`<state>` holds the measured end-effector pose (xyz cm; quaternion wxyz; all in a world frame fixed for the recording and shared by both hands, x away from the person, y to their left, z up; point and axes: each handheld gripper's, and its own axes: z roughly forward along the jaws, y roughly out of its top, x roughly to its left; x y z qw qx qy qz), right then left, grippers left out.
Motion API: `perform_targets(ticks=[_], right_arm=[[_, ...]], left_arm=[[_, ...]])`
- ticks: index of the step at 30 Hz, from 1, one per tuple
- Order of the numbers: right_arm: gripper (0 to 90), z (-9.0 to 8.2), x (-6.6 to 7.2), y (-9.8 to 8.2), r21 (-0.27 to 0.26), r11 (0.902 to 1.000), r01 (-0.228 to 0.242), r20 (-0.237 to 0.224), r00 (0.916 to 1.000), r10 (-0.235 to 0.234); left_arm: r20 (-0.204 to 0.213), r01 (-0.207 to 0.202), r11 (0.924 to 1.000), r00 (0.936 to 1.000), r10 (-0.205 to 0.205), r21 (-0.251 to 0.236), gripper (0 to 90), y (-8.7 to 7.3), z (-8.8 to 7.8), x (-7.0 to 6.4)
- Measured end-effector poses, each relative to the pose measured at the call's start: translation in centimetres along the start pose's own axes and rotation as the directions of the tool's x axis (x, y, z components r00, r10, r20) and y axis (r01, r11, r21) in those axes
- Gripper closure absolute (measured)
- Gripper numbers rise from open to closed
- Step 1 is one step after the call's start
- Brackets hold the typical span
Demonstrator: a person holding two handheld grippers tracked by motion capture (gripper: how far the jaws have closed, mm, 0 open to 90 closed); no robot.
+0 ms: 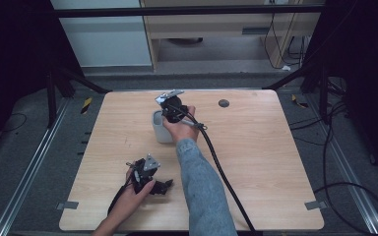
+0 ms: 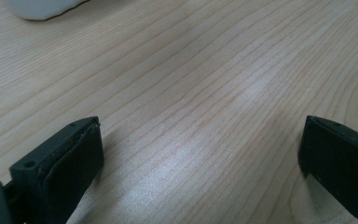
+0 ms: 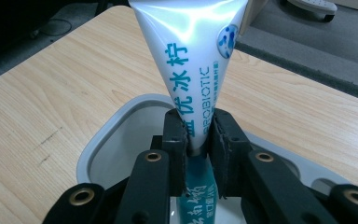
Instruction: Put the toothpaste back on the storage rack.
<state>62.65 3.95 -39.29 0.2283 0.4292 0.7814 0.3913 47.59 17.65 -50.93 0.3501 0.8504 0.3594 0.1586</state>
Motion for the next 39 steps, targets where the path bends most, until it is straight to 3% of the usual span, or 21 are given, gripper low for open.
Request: perform_targets(ticks=[22,39], right_arm=[[63.1,-1.0,-0.1,0.1,-0.008,1.0,-0.001,0.003,1.0,0.001],[57.2,-3.3,-0.2,0.1,-0.02,0.9997,0.015,0.001,0.9999,-0.015]], left_arm=[[0.0,-0.002,1.0,1.0,0.002,0.001,0.0,0.0,0.0,0.0],[0.001,0.0,1.0,1.0,0.0,0.0,0.0,0.0,0.0,0.0]])
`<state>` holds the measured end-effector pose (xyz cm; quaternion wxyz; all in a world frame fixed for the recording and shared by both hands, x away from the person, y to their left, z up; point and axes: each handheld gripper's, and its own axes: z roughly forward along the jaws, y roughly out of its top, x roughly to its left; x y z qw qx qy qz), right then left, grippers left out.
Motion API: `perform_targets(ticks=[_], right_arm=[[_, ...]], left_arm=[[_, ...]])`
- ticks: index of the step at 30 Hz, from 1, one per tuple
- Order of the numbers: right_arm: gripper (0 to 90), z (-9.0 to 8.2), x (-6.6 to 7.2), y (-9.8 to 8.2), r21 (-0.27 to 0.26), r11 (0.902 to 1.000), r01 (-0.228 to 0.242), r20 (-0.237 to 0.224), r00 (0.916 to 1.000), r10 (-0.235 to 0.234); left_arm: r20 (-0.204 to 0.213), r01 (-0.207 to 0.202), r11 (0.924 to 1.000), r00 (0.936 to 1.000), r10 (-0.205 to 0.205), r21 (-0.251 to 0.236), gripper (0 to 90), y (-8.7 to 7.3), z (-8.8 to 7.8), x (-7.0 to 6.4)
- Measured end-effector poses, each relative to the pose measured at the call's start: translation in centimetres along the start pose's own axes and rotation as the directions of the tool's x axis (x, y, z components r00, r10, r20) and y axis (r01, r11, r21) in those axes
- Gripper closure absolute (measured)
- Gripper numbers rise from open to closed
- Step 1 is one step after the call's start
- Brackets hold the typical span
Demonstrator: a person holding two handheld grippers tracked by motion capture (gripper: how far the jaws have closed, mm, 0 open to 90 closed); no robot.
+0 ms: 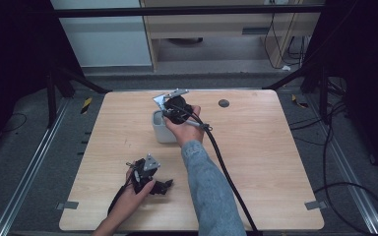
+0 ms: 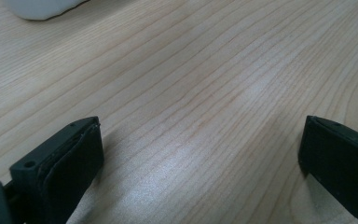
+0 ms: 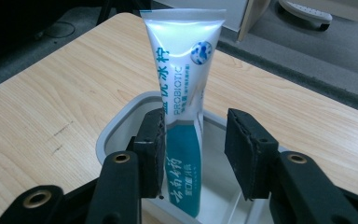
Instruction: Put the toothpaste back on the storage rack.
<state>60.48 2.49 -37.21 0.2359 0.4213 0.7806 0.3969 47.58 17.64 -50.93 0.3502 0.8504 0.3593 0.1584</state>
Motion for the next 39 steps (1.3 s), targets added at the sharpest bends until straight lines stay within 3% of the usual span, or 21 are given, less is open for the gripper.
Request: perform_targets(ticks=[11,25,33,39], right_arm=[[47.6,-2.0,-1.1,-1.3,0.02,0.9998,0.003,0.011,0.9999,-0.003],[28.8,-3.6,-2.0,-2.0,0.045,0.9989,0.013,-0.02,0.9997,-0.012],[22.8,-4.3,-3.3,-2.7,0.051,0.9987,-0.007,-0.034,0.9994,0.009],[16.2,-5.7,-4.6,-3.0,0.068,0.9976,-0.013,-0.004,0.9999,0.013]], left_arm=[[0.009,-0.012,0.9999,0.9999,0.012,0.003,0.0,-0.1,-0.2,-0.2],[0.011,-0.013,0.9999,0.9999,0.013,0.002,0.0,-0.4,-0.4,-0.3],[0.014,-0.014,0.9999,0.9998,0.014,0.001,0.0,0.1,0.1,-0.4],[0.013,-0.015,0.9999,0.9998,0.015,0.001,0.0,0.2,0.2,-0.5]])
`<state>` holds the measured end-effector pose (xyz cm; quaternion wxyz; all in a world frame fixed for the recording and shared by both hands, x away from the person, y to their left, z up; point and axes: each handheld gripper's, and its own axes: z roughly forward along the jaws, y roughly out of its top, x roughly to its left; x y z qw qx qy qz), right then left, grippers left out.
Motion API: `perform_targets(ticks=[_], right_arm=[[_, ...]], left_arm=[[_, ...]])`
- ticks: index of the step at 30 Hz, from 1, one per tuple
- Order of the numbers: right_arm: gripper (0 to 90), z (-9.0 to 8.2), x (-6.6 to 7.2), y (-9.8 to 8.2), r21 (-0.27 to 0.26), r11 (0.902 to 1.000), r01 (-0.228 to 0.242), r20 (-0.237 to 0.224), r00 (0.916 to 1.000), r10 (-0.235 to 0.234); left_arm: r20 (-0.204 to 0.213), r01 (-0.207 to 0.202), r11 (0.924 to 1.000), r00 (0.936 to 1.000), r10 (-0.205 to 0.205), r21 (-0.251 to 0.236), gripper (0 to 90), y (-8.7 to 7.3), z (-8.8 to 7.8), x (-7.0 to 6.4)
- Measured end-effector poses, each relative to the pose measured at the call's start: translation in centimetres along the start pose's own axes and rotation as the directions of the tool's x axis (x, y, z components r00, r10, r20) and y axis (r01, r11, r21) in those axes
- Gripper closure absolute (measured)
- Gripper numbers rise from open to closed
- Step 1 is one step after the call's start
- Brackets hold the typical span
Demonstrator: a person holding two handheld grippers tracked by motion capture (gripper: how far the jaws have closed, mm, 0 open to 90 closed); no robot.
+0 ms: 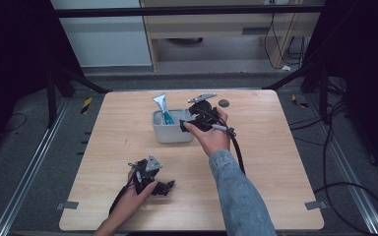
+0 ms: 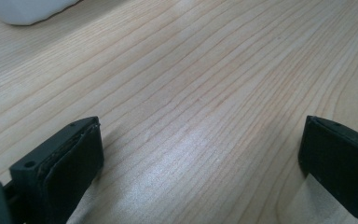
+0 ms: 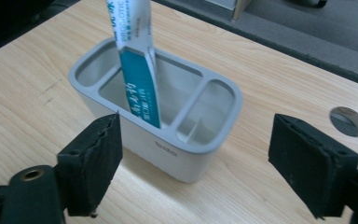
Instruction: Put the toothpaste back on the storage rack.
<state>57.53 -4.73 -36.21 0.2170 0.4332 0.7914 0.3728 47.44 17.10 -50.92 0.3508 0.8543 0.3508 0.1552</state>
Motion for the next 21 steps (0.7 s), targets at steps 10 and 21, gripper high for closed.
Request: perform_targets(ticks=[10,21], right_arm=[[10.6,-2.0,-2.0,-1.6,-0.004,0.9998,-0.018,0.023,0.9996,0.018],[10.2,-2.1,-3.5,-2.6,0.005,0.9991,-0.041,0.06,0.9974,0.041]], left_arm=[[-0.002,0.0,1.0,1.0,0.0,0.001,0.0,0.0,0.0,-0.1],[-0.002,0.0,1.0,1.0,0.0,0.001,0.0,0.0,0.0,-0.1]])
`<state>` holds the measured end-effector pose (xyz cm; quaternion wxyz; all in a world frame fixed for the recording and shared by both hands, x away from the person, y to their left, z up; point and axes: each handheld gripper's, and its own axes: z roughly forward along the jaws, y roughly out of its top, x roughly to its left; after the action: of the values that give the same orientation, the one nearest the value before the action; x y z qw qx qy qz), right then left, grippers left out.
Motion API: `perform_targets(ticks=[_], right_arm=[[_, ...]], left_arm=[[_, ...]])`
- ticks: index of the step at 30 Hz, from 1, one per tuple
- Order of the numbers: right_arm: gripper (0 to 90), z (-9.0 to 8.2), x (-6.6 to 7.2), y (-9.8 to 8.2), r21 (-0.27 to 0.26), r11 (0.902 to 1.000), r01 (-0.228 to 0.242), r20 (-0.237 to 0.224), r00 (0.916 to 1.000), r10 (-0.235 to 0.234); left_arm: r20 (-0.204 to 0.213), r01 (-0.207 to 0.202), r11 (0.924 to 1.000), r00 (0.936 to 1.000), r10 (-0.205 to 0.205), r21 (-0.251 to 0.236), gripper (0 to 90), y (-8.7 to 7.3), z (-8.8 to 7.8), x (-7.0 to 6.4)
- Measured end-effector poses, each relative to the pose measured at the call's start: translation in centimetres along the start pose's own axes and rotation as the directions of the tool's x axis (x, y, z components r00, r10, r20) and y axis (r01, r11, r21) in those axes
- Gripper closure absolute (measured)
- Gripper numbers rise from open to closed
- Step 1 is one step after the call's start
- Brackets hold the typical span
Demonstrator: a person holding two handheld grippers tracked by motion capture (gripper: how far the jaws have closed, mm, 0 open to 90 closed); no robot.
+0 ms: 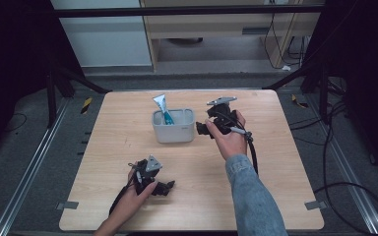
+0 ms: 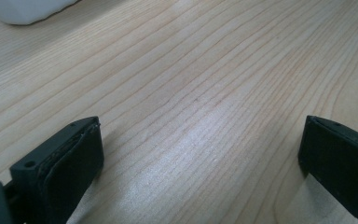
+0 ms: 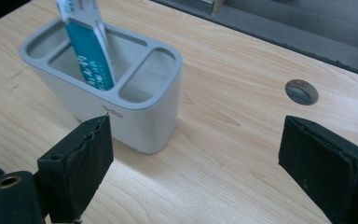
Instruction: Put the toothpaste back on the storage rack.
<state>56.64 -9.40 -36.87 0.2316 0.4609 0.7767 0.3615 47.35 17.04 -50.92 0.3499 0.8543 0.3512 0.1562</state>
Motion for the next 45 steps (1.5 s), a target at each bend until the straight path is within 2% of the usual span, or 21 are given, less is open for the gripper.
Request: perform_targets(ticks=[3,5,10,25,36,45], right_arm=[[9.7,0.2,-0.4,-0.5,-0.004,1.0,0.009,0.021,0.9997,-0.009],[9.3,0.4,-0.6,-0.8,0.014,0.9998,0.014,0.029,0.9995,-0.015],[9.3,0.5,-1.4,-2.1,0.017,0.9997,0.019,0.036,0.9992,-0.02],[9.9,-0.2,-4.8,-7.5,0.061,0.9979,-0.022,0.075,0.9971,0.017],[10.8,-0.5,-6.3,-11.9,0.095,0.9936,-0.061,0.103,0.9933,0.051],[11.0,-0.7,-6.8,-14.4,0.098,0.9913,-0.088,0.11,0.9909,0.077]], left_arm=[[0.001,0.0,1.0,1.0,0.0,0.001,0.0,0.0,0.0,0.0],[-0.001,0.0,1.0,1.0,0.0,-0.001,0.0,0.0,0.0,0.0],[-0.001,0.001,1.0,1.0,-0.001,-0.001,0.0,0.0,0.0,0.0],[0.0,-0.001,1.0,1.0,0.001,0.001,0.0,0.0,0.0,0.0],[0.0,-0.002,1.0,1.0,0.002,0.001,0.0,0.0,0.0,0.0],[0.0,-0.002,1.0,1.0,0.002,0.001,0.0,0.0,0.0,0.0]])
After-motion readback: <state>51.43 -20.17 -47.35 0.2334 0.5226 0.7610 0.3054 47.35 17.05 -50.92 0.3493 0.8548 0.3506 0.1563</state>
